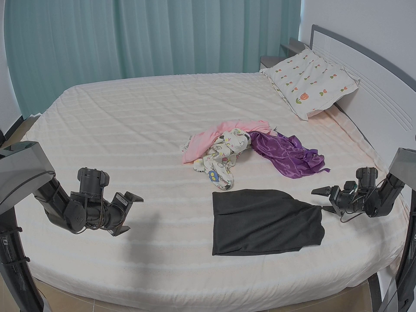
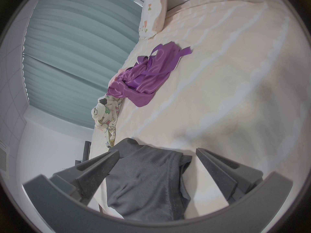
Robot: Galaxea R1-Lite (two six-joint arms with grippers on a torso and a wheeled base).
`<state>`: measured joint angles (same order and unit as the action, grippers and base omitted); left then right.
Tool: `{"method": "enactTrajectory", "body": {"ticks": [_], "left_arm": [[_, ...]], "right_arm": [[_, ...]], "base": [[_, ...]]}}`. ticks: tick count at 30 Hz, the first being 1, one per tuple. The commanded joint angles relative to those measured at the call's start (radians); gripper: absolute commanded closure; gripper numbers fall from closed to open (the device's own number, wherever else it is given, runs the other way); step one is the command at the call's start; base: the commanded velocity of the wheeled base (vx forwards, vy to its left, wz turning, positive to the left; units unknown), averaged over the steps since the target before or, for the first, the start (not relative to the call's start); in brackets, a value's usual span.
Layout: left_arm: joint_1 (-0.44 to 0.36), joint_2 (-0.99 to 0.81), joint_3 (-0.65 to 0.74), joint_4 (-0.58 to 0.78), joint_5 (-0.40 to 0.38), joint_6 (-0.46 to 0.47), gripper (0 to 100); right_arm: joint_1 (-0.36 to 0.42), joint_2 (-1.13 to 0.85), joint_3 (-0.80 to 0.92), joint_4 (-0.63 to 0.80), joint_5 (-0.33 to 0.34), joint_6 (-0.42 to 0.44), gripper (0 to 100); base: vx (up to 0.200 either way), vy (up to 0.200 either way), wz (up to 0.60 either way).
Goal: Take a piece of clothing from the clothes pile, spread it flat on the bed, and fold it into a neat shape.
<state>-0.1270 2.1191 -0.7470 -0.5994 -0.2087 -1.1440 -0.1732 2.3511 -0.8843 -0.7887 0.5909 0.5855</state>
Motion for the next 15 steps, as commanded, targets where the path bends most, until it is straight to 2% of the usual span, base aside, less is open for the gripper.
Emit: {"method": "enactTrajectory", "body": {"ticks": [1,3,4,7,15], "left_arm": [[0.000,0.001,0.000,0.000,0.000,0.000,0],[0.000,0.001,0.000,0.000,0.000,0.000,0],[0.000,0.001,0.000,0.000,0.000,0.000,0],[0.000,0.001,0.000,0.000,0.000,0.000,0],[0.000,0.001,0.000,0.000,0.000,0.000,0]], "right_arm": [[0.041,0.036,-0.030,0.003,-0.002,0.002,0],[0.061,0.047,-0.035,0.008,-0.005,0.002,0],[0.061,0.047,-0.036,0.008,-0.006,0.002,100],[0.092,0.062,-0.061,0.031,-0.017,0.004,100],[0.078,-0.001,-0.028,0.016,-0.051,0.039,100]], "base": [[0.000,0.000,0.00],[0.000,0.000,0.00],[0.000,0.000,0.00],[0.000,0.000,0.00],[0.000,0.000,0.00]]}}
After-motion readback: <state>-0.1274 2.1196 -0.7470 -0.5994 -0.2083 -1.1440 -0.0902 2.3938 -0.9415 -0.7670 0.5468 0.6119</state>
